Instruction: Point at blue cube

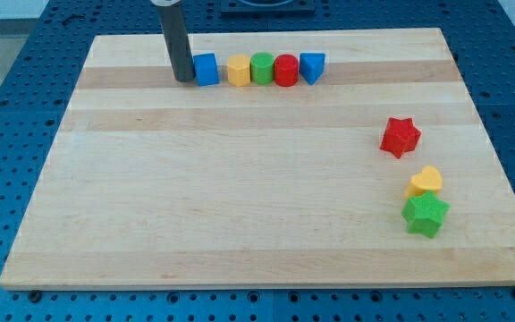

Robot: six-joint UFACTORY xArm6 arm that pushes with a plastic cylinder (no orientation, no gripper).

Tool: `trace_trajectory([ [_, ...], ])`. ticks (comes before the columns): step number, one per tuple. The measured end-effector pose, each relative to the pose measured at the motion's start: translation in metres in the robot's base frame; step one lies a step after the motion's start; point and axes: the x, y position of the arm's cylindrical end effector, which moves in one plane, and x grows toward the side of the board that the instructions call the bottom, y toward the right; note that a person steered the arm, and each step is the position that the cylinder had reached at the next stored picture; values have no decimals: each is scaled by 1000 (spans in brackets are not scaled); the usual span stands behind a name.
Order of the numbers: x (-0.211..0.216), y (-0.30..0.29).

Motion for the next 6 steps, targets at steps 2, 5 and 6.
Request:
trace_trajectory([
  [2, 8, -22],
  [5, 73, 87],
  [6, 73, 155],
])
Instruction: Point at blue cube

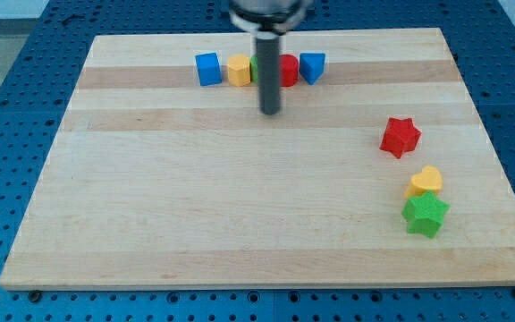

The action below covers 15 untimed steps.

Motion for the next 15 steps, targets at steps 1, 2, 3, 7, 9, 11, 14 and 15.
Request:
trace_trajectory([
  [1, 0, 75],
  [2, 0, 145],
  [3, 0, 210],
  [7, 2, 249],
  [9, 2, 278],
  [11, 9, 165],
  [14, 16, -111],
  [15, 5, -192],
])
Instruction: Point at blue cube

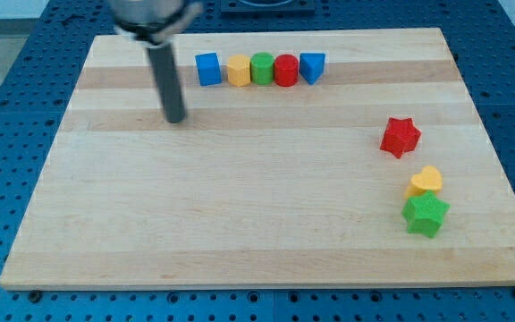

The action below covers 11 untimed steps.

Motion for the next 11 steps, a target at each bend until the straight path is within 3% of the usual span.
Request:
trace_trajectory([
  [2, -61, -89],
  [3, -92, -94],
  [7, -116, -21],
  [11, -115, -14],
])
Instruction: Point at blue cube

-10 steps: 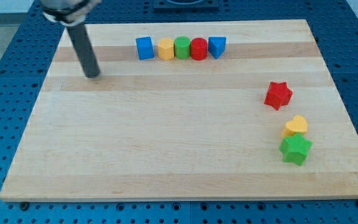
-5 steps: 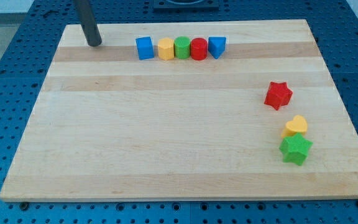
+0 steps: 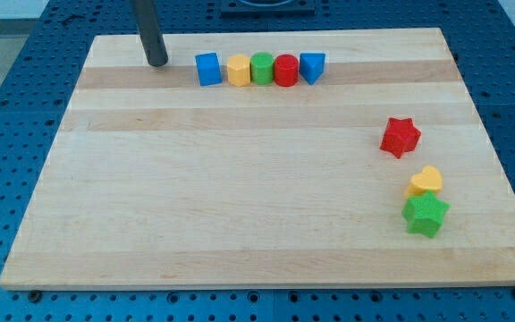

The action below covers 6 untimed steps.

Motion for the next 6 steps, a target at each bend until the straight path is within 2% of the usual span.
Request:
trace_trajectory([
  [6, 13, 15],
])
